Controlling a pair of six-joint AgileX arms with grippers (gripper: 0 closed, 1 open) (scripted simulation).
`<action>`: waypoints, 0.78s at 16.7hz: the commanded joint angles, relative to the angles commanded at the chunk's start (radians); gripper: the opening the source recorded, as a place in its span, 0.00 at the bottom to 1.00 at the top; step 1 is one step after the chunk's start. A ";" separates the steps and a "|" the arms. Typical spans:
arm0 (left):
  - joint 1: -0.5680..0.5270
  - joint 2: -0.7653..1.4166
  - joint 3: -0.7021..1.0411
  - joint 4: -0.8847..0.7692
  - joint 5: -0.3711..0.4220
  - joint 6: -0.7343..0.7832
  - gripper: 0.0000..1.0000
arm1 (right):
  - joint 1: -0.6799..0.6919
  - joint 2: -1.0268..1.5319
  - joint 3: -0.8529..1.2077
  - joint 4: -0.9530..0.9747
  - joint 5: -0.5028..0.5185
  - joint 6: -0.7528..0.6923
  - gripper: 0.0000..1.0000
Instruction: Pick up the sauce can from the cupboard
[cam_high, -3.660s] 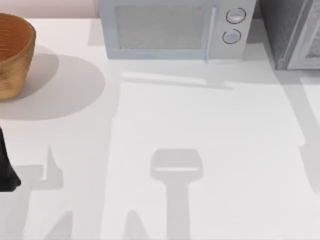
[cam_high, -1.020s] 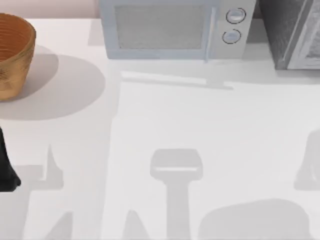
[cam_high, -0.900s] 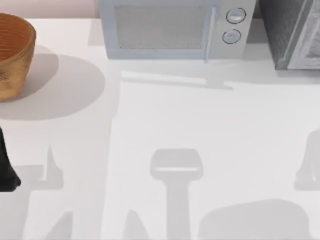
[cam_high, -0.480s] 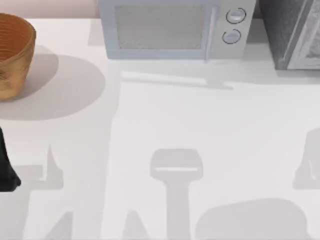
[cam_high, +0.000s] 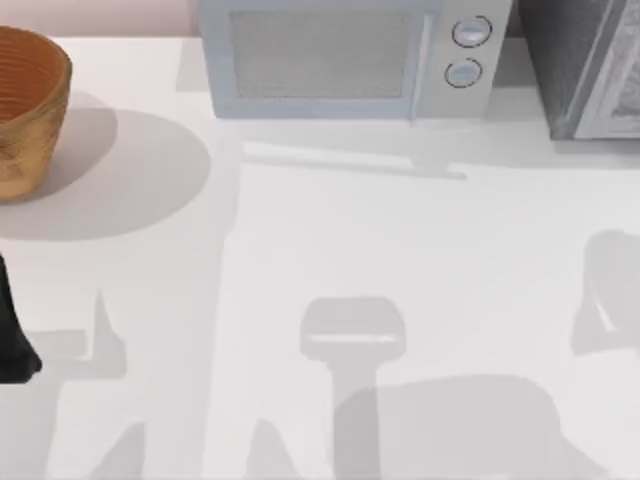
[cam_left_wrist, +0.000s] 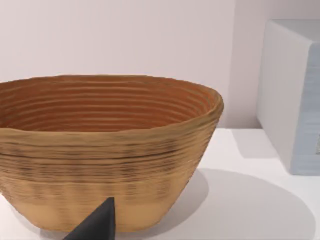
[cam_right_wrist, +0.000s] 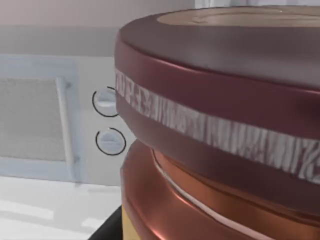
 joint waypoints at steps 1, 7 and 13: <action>0.000 0.000 0.000 0.000 0.000 0.000 1.00 | -0.004 0.046 0.017 0.036 -0.020 0.000 0.00; 0.000 0.000 0.000 0.000 0.000 0.000 1.00 | -0.021 0.315 0.115 0.248 -0.141 0.003 0.00; 0.000 0.000 0.000 0.000 0.000 0.000 1.00 | -0.039 0.600 0.193 0.438 -0.260 0.011 0.00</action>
